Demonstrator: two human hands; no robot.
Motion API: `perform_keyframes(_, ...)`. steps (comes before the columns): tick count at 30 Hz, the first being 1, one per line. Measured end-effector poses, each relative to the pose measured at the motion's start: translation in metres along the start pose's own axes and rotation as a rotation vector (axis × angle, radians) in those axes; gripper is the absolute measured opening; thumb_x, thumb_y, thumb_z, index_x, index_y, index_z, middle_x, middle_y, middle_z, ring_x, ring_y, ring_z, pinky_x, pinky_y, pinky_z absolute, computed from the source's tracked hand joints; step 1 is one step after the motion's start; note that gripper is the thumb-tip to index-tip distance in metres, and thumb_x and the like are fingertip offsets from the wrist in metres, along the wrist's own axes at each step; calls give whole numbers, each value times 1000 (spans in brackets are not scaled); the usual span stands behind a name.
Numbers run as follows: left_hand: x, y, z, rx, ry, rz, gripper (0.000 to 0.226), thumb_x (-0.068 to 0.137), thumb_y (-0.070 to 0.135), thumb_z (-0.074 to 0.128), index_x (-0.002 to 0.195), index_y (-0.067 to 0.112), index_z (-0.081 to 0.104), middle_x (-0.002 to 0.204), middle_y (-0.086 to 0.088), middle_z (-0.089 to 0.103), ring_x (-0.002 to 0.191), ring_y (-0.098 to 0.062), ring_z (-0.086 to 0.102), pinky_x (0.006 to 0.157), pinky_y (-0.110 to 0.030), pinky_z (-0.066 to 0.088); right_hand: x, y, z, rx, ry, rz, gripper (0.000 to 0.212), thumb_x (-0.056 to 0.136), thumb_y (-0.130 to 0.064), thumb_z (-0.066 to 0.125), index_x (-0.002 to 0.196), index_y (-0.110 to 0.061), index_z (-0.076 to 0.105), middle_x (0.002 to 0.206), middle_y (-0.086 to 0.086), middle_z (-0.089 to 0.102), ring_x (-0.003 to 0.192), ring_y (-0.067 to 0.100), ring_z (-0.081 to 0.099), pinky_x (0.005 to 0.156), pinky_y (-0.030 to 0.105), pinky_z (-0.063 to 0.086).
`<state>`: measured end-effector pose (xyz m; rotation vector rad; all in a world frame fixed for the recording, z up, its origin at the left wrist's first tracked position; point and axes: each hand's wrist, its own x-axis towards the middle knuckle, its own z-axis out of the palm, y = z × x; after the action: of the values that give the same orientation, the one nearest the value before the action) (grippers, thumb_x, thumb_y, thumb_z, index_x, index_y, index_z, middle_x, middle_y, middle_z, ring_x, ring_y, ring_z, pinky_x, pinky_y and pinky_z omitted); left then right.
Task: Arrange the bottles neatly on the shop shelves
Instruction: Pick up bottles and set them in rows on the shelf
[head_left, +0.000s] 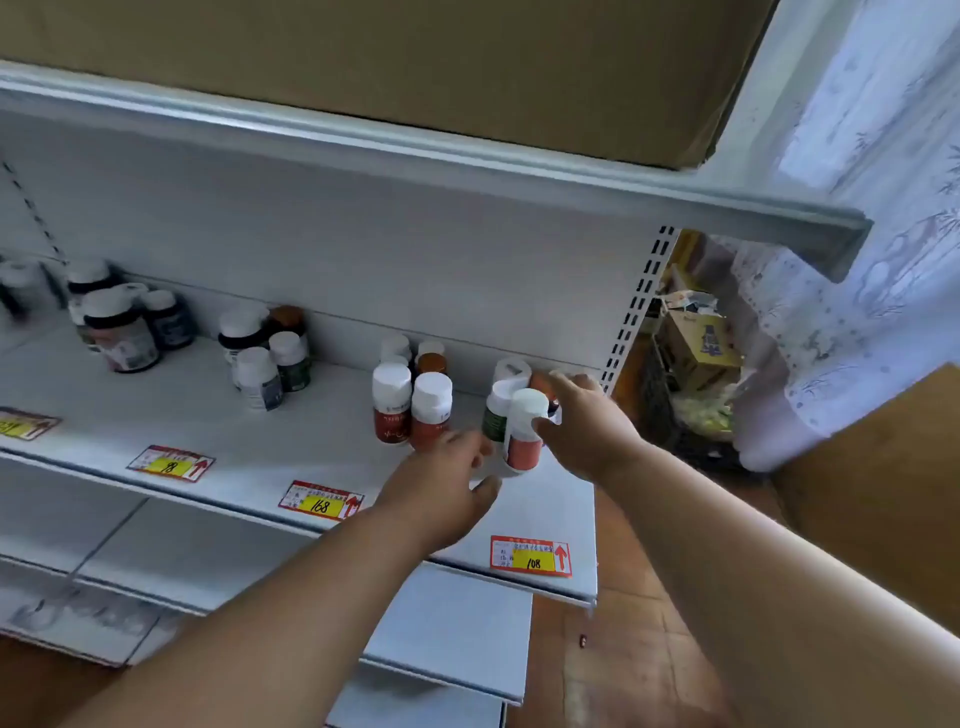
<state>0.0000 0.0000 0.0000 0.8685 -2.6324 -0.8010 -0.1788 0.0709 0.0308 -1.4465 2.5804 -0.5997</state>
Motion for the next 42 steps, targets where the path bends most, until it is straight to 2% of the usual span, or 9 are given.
perform_keyframes(4, 18, 0, 17, -26, -5, -106, 33, 92, 39, 59, 122, 29, 48, 126, 6, 57, 109, -15, 58, 87, -29, 49, 18, 13, 16, -113, -77, -114, 50, 90, -20, 58, 137, -29, 43, 140, 3, 44, 116, 28, 52, 94, 40, 51)
perform_keyframes(10, 27, -3, 39, -29, 67, -141, 45, 89, 38, 64, 129, 33, 43, 134, 7, 52, 115, -16, 56, 95, -30, 49, 19, 17, 27, -275, 76, -288, 46, 89, -39, 59, 129, -23, 44, 130, 2, 47, 117, 24, 46, 98, 40, 45)
perform_keyframes(16, 29, -6, 45, -109, 73, -235, 63, 82, 49, 69, 133, 35, 36, 137, 8, 48, 115, -16, 55, 97, -36, 50, 15, 17, 36, 138, 19, -148, 48, 84, -42, 67, 124, -29, 43, 122, -5, 55, 102, 16, 54, 83, 31, 55)
perform_keyframes(19, 25, -9, 40, -203, 42, -254, 74, 76, 58, 72, 136, 38, 33, 140, 12, 47, 124, -12, 50, 97, -28, 43, 18, 9, 28, 388, -8, -65, 42, 84, -53, 61, 118, -32, 50, 113, -7, 58, 91, 11, 61, 74, 32, 59)
perform_keyframes(23, 9, -10, 20, -350, 22, -259, 66, 76, 51, 75, 130, 40, 40, 121, 19, 59, 111, -4, 56, 94, -23, 43, 18, -22, 15, 656, -49, -58, 36, 79, -58, 62, 99, -29, 54, 91, -4, 64, 82, 14, 65, 70, 39, 60)
perform_keyframes(30, -61, -62, -31, -463, 174, -403, 46, 69, 54, 78, 106, 39, 55, 92, 16, 67, 77, 2, 63, 74, -25, 54, -4, -121, 46, 925, -277, -211, 24, 88, -28, 66, 108, -28, 52, 85, -6, 61, 65, -2, 57, 62, 18, 49)
perform_keyframes(34, -126, -109, -79, -496, 249, -448, 57, 57, 64, 76, 104, 42, 53, 92, 15, 66, 80, -2, 62, 77, -27, 52, -25, -203, 77, 891, -296, -317, 23, 81, -36, 72, 97, -41, 55, 86, -12, 62, 71, -1, 60, 68, 23, 54)
perform_keyframes(37, -182, -148, -121, -486, 332, -481, 67, 53, 67, 74, 110, 41, 52, 94, 18, 62, 79, 5, 58, 70, -15, 47, -43, -277, 104, 887, -284, -395, 30, 75, -48, 71, 99, -38, 57, 88, -12, 63, 74, 0, 61, 69, 25, 55)
perform_keyframes(42, -260, -222, -193, -353, 393, -523, 76, 60, 71, 71, 125, 43, 44, 110, 24, 58, 97, 5, 57, 76, -18, 48, -68, -398, 147, 945, -286, -463, 25, 84, -45, 65, 100, -30, 54, 83, -10, 62, 69, 0, 60, 69, 30, 55)
